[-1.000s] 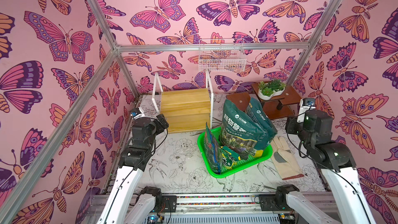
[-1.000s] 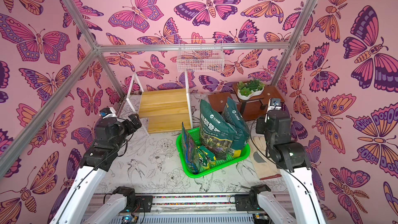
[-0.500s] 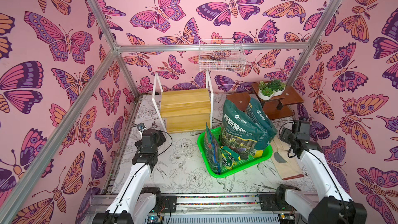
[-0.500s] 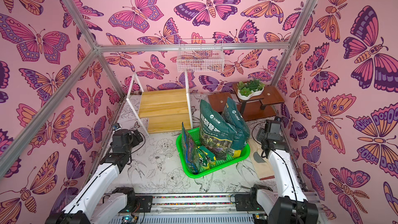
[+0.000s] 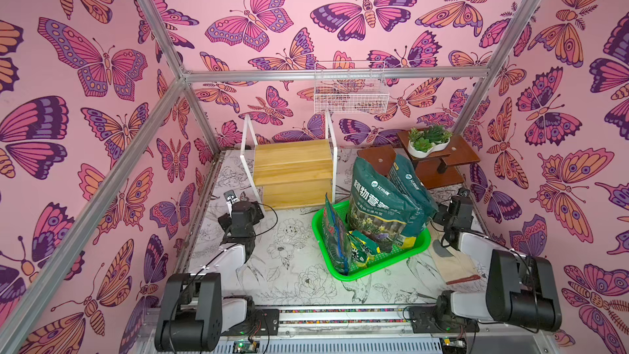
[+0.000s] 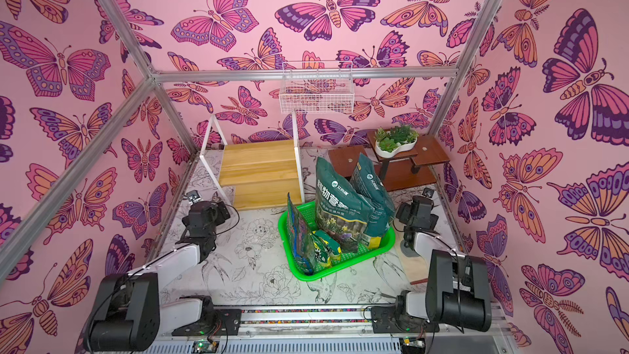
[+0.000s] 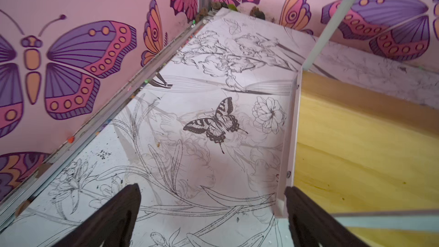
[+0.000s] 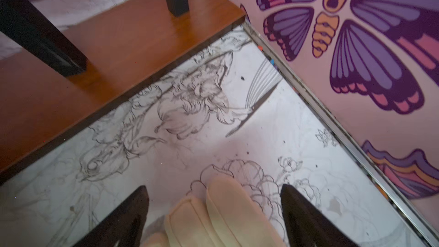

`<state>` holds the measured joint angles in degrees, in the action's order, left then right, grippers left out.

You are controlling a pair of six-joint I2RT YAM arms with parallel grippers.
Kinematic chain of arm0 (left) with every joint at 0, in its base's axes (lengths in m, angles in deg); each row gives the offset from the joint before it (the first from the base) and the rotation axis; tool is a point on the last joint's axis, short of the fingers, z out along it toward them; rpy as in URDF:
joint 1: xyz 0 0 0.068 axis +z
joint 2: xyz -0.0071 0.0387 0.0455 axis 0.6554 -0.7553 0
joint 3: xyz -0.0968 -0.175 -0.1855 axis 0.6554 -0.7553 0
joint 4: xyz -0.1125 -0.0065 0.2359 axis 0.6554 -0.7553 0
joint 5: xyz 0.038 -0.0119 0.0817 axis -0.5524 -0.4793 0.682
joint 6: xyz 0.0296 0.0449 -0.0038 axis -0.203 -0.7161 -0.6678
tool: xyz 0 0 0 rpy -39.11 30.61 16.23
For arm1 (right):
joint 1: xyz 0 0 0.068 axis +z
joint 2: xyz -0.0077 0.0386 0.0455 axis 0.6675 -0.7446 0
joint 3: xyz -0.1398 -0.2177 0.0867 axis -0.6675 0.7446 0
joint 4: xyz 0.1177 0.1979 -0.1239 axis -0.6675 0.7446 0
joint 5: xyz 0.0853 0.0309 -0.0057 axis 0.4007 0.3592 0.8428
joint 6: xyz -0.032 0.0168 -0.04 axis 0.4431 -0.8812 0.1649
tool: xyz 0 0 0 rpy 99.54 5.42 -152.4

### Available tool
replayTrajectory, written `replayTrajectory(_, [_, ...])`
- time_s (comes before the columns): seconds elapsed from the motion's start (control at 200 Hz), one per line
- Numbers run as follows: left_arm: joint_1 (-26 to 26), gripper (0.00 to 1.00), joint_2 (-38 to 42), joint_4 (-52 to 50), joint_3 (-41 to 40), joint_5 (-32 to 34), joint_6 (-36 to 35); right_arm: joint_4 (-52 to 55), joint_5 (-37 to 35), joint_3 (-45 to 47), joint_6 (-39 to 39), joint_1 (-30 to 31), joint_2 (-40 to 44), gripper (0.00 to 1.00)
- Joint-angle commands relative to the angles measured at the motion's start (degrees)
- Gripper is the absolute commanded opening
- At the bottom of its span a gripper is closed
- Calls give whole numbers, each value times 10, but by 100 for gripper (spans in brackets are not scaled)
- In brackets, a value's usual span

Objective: Take down the fertilizer bag from the shelf
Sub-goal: Reset both arms

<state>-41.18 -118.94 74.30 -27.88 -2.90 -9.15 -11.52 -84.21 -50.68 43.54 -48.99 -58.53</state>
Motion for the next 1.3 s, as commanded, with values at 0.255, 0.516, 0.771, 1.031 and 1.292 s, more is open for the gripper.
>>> replayTrajectory(0.255, [-2,100,-120,324,-81,-32,-83,-317,117,68,85,35,-94,99])
replayTrajectory(0.516, [-10,100,-141,282,-36,6,-75,-247,137,41,94,35,-85,99])
replayTrajectory(0.771, [-15,100,-145,289,-37,17,-77,-244,137,40,94,35,-84,99])
replayTrajectory(1.031, [-21,100,-147,295,-39,30,-80,-244,137,40,94,35,-84,99])
replayTrajectory(1.292, [-21,100,-146,295,-39,30,-81,-244,137,40,94,35,-84,99])
